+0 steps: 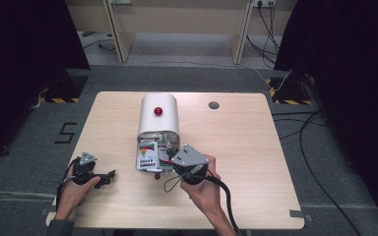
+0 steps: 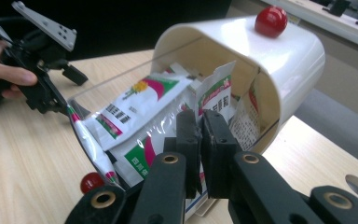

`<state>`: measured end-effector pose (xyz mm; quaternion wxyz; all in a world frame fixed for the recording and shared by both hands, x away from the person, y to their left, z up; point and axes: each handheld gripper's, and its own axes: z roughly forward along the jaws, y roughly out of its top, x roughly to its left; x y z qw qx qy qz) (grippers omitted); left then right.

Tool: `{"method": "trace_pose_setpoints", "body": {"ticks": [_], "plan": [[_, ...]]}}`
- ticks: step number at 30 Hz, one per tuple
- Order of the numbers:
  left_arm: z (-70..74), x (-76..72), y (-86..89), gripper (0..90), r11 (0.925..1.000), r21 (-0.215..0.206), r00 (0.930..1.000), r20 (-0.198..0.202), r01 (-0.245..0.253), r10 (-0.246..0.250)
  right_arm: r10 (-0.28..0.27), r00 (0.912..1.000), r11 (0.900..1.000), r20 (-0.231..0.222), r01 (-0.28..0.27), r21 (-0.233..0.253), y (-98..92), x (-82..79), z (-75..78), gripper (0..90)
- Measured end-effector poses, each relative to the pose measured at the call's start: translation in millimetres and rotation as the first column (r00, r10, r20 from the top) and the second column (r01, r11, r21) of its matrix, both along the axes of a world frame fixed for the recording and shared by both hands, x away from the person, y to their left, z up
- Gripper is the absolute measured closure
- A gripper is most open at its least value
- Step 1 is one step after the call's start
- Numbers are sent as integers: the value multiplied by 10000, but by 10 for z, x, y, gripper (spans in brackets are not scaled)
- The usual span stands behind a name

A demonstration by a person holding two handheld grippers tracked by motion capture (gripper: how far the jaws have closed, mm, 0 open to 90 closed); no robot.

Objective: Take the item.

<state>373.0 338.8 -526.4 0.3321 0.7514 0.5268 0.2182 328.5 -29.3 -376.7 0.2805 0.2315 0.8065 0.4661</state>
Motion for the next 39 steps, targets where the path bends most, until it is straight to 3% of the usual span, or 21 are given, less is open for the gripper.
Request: {"method": "trace_pose_setpoints", "body": {"ticks": [7, 24, 31, 39], "plan": [[2, -1, 3, 0, 10000, 38, 10000, -18, 13, -13, 193, 9997, 9997, 179, -195, 113, -61, -51, 100, 880], [0, 0, 2, 0, 10000, 27, 10000, -2, 3, -3, 463, 9983, 9932, 357, -498, 1055, -334, -156, 288, 882], [0, 0, 2, 0, 10000, 29, 10000, -1, 2, -2, 192, 9988, 9921, 443, -245, 1229, -513, -154, 347, 882], [-1, 0, 1, 0, 10000, 26, 10000, 13, -2, 2, -455, 9979, 9868, 460, 378, 1576, -861, -143, 345, 882]]}}
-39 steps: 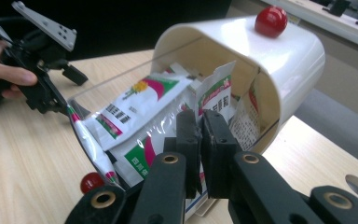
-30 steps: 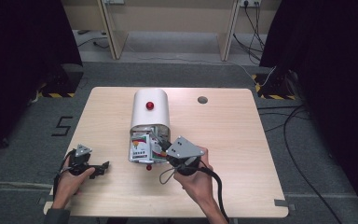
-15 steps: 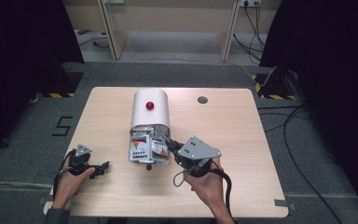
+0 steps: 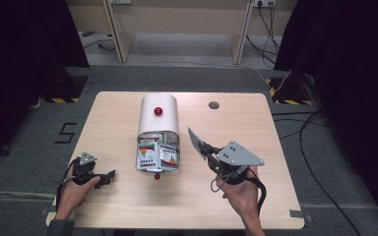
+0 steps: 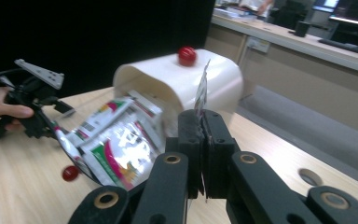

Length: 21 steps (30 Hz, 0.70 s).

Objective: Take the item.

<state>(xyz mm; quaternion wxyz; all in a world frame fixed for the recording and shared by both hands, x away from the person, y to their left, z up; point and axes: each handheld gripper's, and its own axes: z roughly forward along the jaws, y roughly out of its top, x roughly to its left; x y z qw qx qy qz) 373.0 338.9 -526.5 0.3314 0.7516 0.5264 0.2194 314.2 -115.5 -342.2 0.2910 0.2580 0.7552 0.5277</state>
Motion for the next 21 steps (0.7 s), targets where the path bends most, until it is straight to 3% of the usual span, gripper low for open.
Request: {"method": "trace_pose_setpoints", "body": {"ticks": [6, 11, 15, 21], "plan": [[0, 0, 0, 0, 10000, -1, 10000, -1, -1, 1, -486, 9988, 9988, -52, 486, 34, -218, 18, -74, 882], [0, 0, 0, 0, 10000, 0, 10000, 1, -3, 3, -826, 9960, 9966, -348, 827, 34, -353, 75, -253, 882], [0, 0, 0, 0, 10000, 3, 10000, 3, 0, 0, -961, 9936, 9951, -591, 973, 191, -418, 107, -370, 882], [1, 0, 3, 0, 10000, 41, 10000, -19, 27, -27, -1161, 9916, 9930, -563, 1170, 141, -437, 182, -408, 882]]}}
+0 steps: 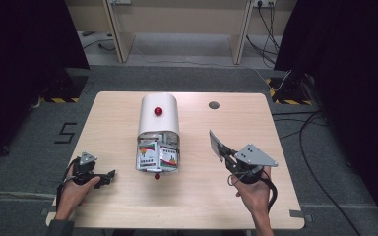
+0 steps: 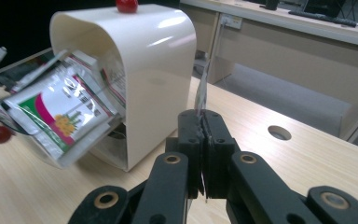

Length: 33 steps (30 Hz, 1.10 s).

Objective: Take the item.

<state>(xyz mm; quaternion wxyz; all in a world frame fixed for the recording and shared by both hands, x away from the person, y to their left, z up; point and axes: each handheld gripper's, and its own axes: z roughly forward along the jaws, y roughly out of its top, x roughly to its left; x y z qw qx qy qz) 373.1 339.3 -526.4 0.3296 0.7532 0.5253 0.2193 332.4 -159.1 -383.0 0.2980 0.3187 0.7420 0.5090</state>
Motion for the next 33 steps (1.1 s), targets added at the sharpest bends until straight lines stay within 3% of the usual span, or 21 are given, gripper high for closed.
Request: {"method": "trace_pose_setpoints", "body": {"ticks": [10, 33], "plan": [[0, 1, 10, 0, 9999, -25, 9999, -6, 110, -110, -514, 9969, 9986, -591, 505, -173, -125, 175, -233, 882], [0, 1, 11, 0, 9999, -24, 9999, -3, 127, -127, -1431, 9838, 9895, -1079, 1399, -371, -341, 380, -501, 882]]}}
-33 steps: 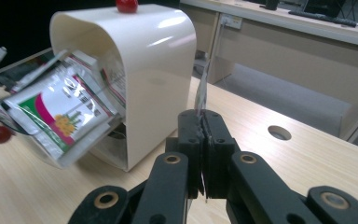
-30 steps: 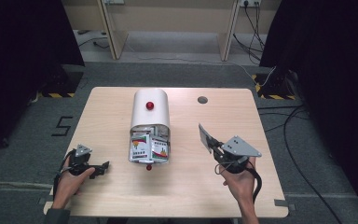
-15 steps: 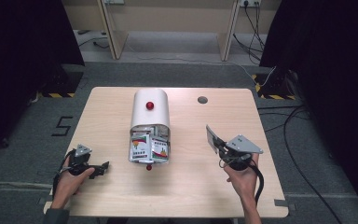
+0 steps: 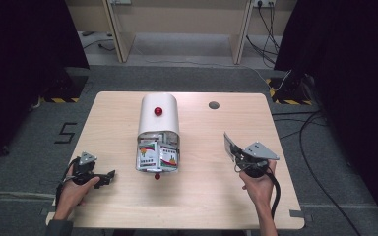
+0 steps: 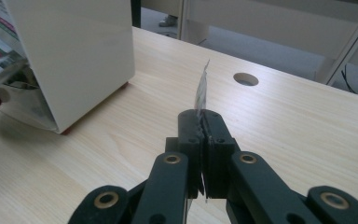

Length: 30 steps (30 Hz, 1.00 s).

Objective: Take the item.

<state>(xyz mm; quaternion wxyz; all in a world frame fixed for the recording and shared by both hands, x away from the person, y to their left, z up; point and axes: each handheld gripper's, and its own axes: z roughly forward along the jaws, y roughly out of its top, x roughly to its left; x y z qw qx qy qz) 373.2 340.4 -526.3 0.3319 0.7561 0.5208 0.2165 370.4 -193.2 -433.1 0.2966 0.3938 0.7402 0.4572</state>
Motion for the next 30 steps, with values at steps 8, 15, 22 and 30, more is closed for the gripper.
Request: {"method": "trace_pose_setpoints", "body": {"ticks": [8, 15, 22, 30], "plan": [[0, 0, 0, 0, 10000, 1, 10000, 1, 7, -7, -339, 9994, 9993, -119, 338, -134, -75, 61, -97, 882], [0, 0, 1, 0, 10000, 2, 10000, 0, 15, -15, -599, 9977, 9981, -331, 593, -182, -134, 121, -204, 882], [0, 0, 1, 0, 10000, 9, 10000, 2, 8, -8, -524, 9973, 9981, -515, 506, -345, -110, 165, -290, 881], [0, 0, 1, 0, 10000, 3, 10000, -2, 15, -15, -444, 9968, 9965, -666, 395, -731, -39, 197, -371, 881]]}}
